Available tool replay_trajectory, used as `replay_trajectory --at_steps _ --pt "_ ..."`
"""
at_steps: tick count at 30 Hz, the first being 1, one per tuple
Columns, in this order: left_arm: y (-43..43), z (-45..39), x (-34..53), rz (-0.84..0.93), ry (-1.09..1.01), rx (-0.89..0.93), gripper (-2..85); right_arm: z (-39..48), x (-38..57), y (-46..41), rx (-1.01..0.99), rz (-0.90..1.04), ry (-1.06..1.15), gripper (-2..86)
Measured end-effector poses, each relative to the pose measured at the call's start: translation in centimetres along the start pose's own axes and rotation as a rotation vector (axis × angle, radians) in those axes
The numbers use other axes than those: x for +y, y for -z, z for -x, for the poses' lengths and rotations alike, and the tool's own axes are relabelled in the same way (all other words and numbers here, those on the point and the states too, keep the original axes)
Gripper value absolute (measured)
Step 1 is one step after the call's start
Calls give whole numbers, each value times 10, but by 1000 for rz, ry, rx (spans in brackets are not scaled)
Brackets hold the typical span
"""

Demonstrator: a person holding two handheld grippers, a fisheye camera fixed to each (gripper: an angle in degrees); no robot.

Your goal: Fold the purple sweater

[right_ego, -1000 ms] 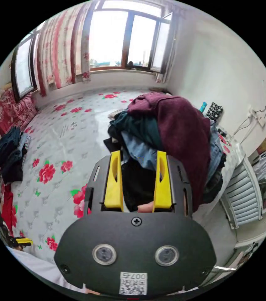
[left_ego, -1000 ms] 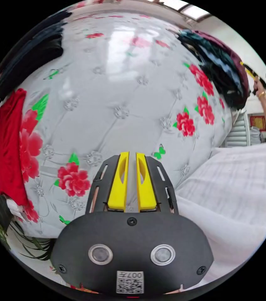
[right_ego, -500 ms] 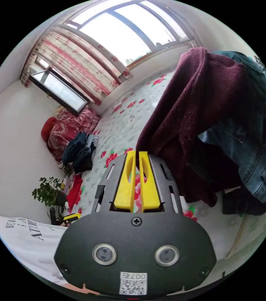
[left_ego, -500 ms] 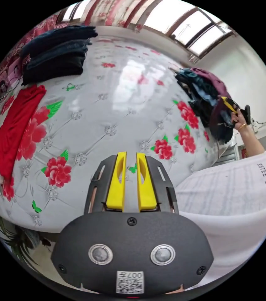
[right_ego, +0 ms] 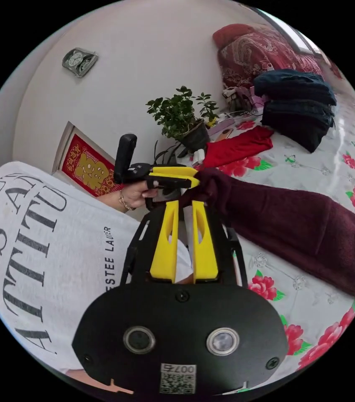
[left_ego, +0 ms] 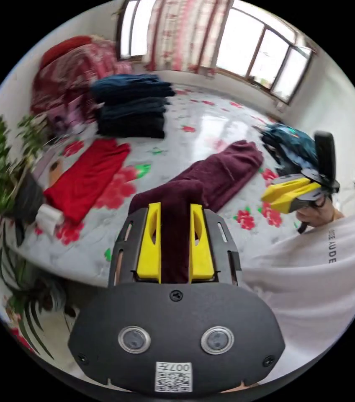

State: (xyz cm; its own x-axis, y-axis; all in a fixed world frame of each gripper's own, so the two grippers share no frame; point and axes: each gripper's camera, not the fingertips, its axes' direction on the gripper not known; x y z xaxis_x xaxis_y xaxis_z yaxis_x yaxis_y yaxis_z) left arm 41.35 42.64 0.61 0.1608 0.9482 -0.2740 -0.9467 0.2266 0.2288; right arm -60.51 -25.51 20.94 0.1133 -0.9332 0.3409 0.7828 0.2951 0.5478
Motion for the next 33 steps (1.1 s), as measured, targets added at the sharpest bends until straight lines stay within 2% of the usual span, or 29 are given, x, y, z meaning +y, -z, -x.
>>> replay_trajectory --at_steps 3,6,8,13,17,20,23,27,33 --pt "15 45 35 12 160 -92 86 -28 24 21 91 -44 -138 38" --pt "20 64 63 30 209 -143 91 -64 65 56 222 -129 -367 43" --pt "19 71 75 45 215 -147 94 -92 105 92 322 -225 -570 45" --pt "-2 95 92 109 229 -77 115 -126 152 151 483 -359 -817 53" --pt "-41 107 93 237 190 1 130 -160 163 178 528 -425 -956 63" --pt "-71 113 96 329 165 -20 85 -187 165 185 499 -456 -1042 61" --pt "-81 128 94 340 176 -3 44 -209 170 192 451 -500 -1124 45" --pt "-63 159 82 269 179 2 22 -210 167 208 401 -544 -1146 19" --pt "-3 231 38 -62 266 117 4 -132 110 280 416 -673 -795 2"
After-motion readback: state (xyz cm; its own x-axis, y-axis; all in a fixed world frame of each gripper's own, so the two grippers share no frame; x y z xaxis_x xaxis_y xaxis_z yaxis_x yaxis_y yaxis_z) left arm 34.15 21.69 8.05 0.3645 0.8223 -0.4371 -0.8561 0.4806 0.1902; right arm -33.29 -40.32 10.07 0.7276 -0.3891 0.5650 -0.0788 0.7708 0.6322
